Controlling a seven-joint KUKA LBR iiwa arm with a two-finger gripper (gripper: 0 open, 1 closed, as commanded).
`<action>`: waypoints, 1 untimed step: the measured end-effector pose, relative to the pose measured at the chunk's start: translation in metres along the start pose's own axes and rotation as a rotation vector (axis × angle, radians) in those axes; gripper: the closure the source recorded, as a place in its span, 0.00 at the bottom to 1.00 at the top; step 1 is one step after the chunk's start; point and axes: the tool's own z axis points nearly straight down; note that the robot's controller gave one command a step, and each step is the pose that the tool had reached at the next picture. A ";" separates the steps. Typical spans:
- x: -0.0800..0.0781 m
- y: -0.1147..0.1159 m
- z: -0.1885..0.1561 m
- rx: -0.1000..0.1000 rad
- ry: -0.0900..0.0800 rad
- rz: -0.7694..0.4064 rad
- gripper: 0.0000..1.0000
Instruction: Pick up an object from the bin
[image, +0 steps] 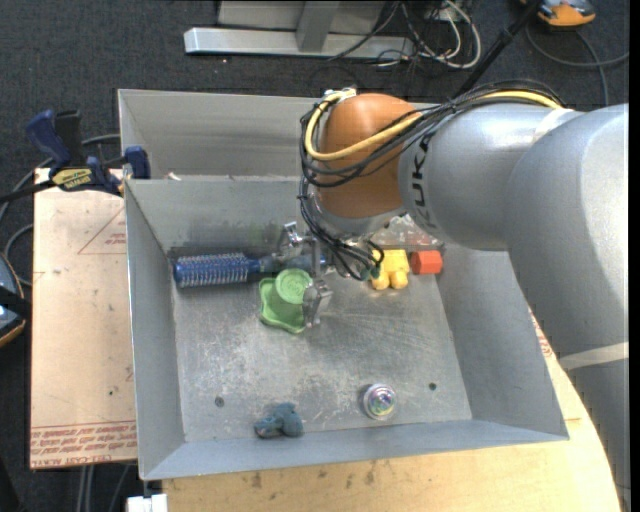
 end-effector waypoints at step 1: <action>0.002 0.000 0.005 -0.001 0.008 0.000 1.00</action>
Offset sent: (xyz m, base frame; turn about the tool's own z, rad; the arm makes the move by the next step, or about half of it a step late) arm 0.0000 0.0000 0.0000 0.0000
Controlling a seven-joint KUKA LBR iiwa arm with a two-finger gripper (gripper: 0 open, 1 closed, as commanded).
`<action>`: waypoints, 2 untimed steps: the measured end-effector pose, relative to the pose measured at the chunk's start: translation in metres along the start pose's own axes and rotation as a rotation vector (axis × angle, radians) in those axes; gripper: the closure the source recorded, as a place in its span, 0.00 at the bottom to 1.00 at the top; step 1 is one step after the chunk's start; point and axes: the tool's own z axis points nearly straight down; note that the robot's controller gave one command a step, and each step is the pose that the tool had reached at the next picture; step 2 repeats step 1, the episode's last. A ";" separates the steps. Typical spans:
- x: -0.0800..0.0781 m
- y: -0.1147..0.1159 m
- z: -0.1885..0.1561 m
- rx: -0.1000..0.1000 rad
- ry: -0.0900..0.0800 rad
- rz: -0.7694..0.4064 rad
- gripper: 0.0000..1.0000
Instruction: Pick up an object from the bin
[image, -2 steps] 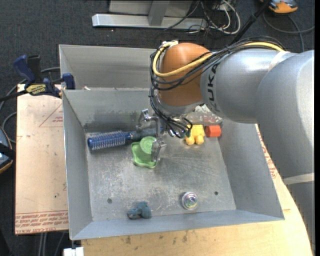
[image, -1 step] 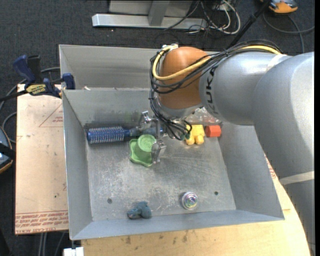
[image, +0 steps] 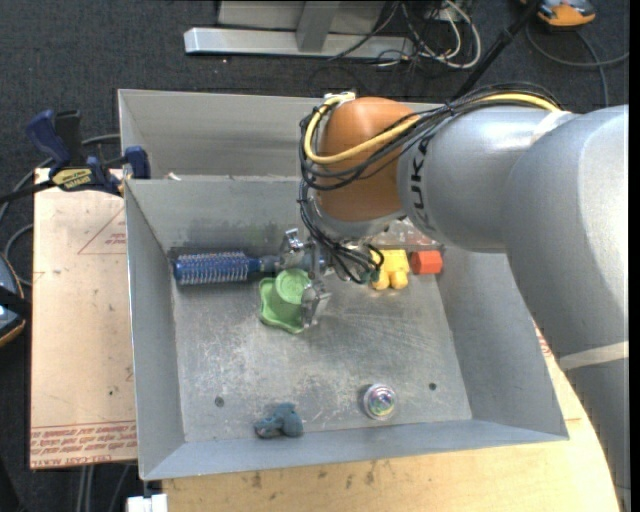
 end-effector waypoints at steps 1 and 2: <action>-0.005 -0.006 -0.137 0.003 -0.008 -0.030 1.00; -0.005 -0.006 -0.137 0.003 -0.008 -0.030 1.00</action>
Offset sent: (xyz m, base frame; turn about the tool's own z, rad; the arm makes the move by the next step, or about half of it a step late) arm 0.0034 -0.0049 0.1314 -0.0325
